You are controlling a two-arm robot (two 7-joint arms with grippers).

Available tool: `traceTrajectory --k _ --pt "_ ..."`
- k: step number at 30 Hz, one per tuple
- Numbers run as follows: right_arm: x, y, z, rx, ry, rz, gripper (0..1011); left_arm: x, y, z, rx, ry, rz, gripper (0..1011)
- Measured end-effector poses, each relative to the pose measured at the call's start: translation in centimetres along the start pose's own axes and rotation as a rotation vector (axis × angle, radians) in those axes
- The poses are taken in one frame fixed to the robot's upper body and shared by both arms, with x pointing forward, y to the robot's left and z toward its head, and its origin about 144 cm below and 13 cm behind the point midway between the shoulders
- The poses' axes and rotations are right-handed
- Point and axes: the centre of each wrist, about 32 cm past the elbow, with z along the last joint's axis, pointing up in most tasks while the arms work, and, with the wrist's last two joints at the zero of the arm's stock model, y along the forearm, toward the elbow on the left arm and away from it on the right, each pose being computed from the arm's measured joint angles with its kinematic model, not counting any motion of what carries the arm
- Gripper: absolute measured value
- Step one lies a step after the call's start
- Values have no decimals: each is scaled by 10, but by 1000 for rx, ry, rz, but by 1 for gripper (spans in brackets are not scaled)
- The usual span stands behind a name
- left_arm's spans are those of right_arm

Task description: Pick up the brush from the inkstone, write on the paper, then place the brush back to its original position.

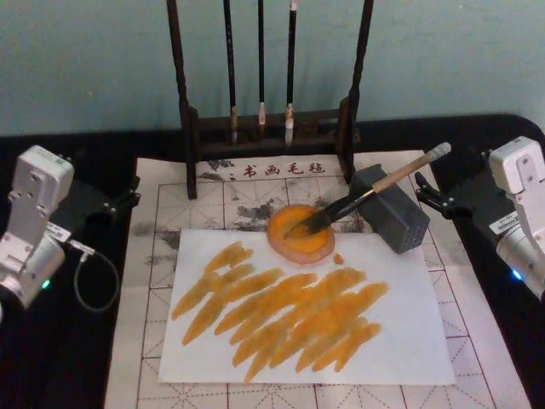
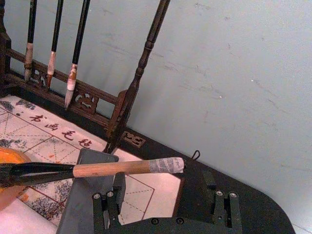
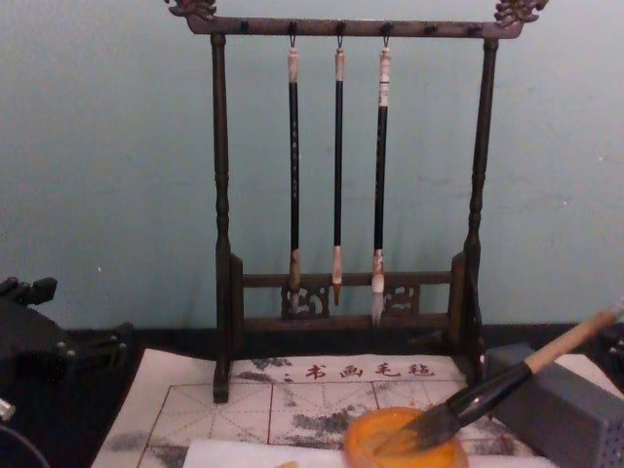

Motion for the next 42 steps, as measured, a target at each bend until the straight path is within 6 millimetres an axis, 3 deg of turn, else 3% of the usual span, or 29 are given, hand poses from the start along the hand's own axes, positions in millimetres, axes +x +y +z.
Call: traceTrajectory --k 25,33,42 --pt "1 0 0 1 3 -4 1000 0 0 0 0 0 0 1001" --pt "5 -7 -1 16 76 -15 1000 0 0 0 0 0 0 1001" --pt "10 -20 -5 44 282 20 1000 0 0 0 0 0 0 1001"
